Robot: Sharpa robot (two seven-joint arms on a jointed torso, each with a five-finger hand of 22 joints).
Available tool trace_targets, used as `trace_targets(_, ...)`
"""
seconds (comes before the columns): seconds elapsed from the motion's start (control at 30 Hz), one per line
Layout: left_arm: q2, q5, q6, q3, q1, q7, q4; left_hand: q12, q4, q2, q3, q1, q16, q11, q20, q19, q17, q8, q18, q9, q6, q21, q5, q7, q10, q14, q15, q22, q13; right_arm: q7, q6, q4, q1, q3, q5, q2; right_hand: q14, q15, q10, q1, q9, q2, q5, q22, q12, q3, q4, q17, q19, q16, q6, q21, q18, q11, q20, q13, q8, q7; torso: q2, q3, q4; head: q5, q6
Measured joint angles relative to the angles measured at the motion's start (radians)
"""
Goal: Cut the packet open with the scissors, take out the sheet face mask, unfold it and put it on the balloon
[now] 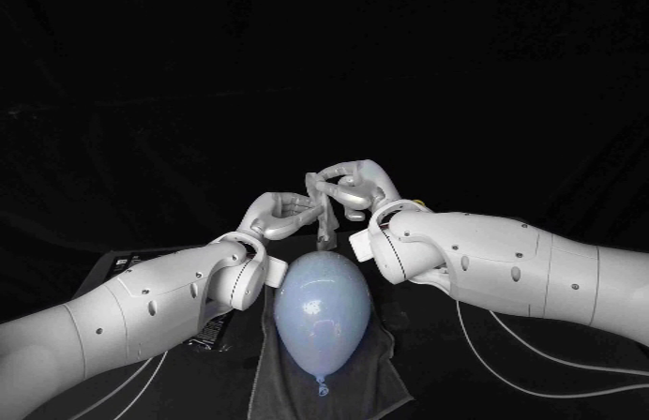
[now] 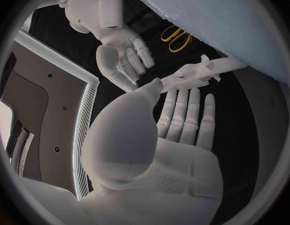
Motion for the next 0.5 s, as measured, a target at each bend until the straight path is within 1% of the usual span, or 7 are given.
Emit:
trace_targets(0.07,0.0,-0.001,0.0,0.0,0.0,0.0,-0.001,0.0,-0.002,0.013,0.021,0.013,-0.004,-0.006,0.0,0.0,0.001,0.005,0.0,0.003,0.018,0.0,0.0,-0.008,0.006,0.006,-0.003,0.0,0.0,0.0,0.0,0.001,0.0,0.0,0.0,0.0,0.0,0.0,0.0,-0.004,0.0,0.002,0.0,0.0,0.0,0.0,0.0,0.0,0.0,0.0,0.0,0.0,0.0,0.0,0.0,0.0,0.0,0.0,0.0,0.0001,-0.0001,0.0,0.0)
trace_targets(0.2,0.0,-0.003,0.0,0.0,0.0,-0.001,-0.003,-0.008,-0.017,0.036,0.087,0.037,-0.012,-0.017,-0.003,0.003,0.002,0.029,0.0,0.013,0.063,0.0,0.0,-0.021,0.046,0.028,-0.01,0.003,-0.002,0.0,0.0,0.002,0.0,0.0,0.0,0.0,0.0,0.0,0.0,-0.008,0.0,0.0,0.0,0.0,0.0,0.0,0.0,0.0,0.002,-0.001,-0.001,0.0,0.0,0.0,0.002,0.0,0.0,0.001,0.0,0.0001,0.0,0.001,0.0)
trace_targets(0.33,0.001,-0.005,-0.001,0.0,0.0,-0.003,-0.006,-0.018,-0.033,0.037,0.152,0.037,-0.019,-0.028,-0.002,0.024,0.006,0.049,0.0,0.022,0.083,0.007,0.0,-0.023,0.09,0.064,-0.02,0.007,-0.002,-0.001,0.0,0.004,0.0,0.0,0.0,-0.001,0.0,0.0,-0.001,-0.008,0.0,0.0,0.0,0.0,0.0,0.0,0.0,-0.001,0.003,-0.001,-0.001,0.0,0.0,-0.001,0.003,0.001,0.0,0.001,0.0,0.0002,-0.0001,0.002,-0.001)
trace_targets(0.37,0.001,-0.005,-0.002,0.0,0.0,-0.004,-0.006,-0.018,-0.038,0.037,0.169,0.037,-0.021,-0.031,-0.005,0.029,0.008,0.054,-0.001,0.026,0.089,0.011,0.0,-0.024,0.103,0.076,-0.024,0.009,-0.002,-0.001,0.0,0.004,0.0,0.0,0.0,-0.001,0.0,0.0,-0.001,-0.008,0.0,0.0,0.0,0.0,0.0,0.0,0.0,-0.001,0.003,-0.001,-0.001,0.0,0.0,-0.001,0.003,0.001,0.0,0.001,0.0,0.0002,-0.0001,0.002,-0.001)
trace_targets(0.4,0.001,-0.006,-0.002,0.0,0.0,-0.005,-0.007,-0.018,-0.043,0.036,0.183,0.036,-0.027,-0.034,-0.002,0.035,0.008,0.059,0.001,0.028,0.092,0.015,-0.001,-0.025,0.113,0.084,-0.026,0.01,-0.002,-0.001,0.0,0.004,0.0,0.0,0.0,-0.001,0.0,0.0,-0.001,-0.008,0.0,0.0,-0.001,0.0,0.0,0.0,0.0,-0.001,0.003,-0.002,-0.001,0.0,0.0,-0.001,0.003,0.001,0.0,0.001,0.0,0.0002,-0.0001,0.002,-0.001)
trace_targets(0.47,0.002,-0.006,-0.003,0.0,0.0,-0.005,-0.008,-0.023,-0.053,0.03,0.211,0.03,-0.033,-0.04,-0.006,0.038,0.011,0.071,0.012,0.035,0.097,0.019,-0.003,-0.029,0.133,0.105,-0.032,0.012,-0.001,-0.001,0.0,0.004,0.0,0.0,0.0,-0.002,0.0,0.0,-0.001,-0.008,0.0,0.0,0.003,0.0,0.0,0.0,0.0,-0.001,0.003,-0.003,-0.001,0.0,0.0,-0.001,0.003,0.001,0.0,0.001,0.0,0.0002,-0.0002,0.002,-0.001)
trace_targets(0.5,0.002,-0.006,-0.003,0.0,0.0,-0.006,-0.008,-0.023,-0.056,0.032,0.219,0.028,-0.033,-0.043,-0.003,0.041,0.011,0.075,0.016,0.037,0.097,0.019,-0.003,-0.029,0.137,0.11,-0.035,0.012,0.0,-0.001,0.0,0.004,0.0,0.0,0.0,-0.002,0.0,0.0,-0.001,-0.008,0.0,0.0,0.003,0.0,0.0,0.0,0.0,-0.001,0.003,-0.002,-0.001,0.0,0.0,-0.001,0.003,0.001,0.0,0.001,0.0,0.0002,-0.0001,0.002,0.0)
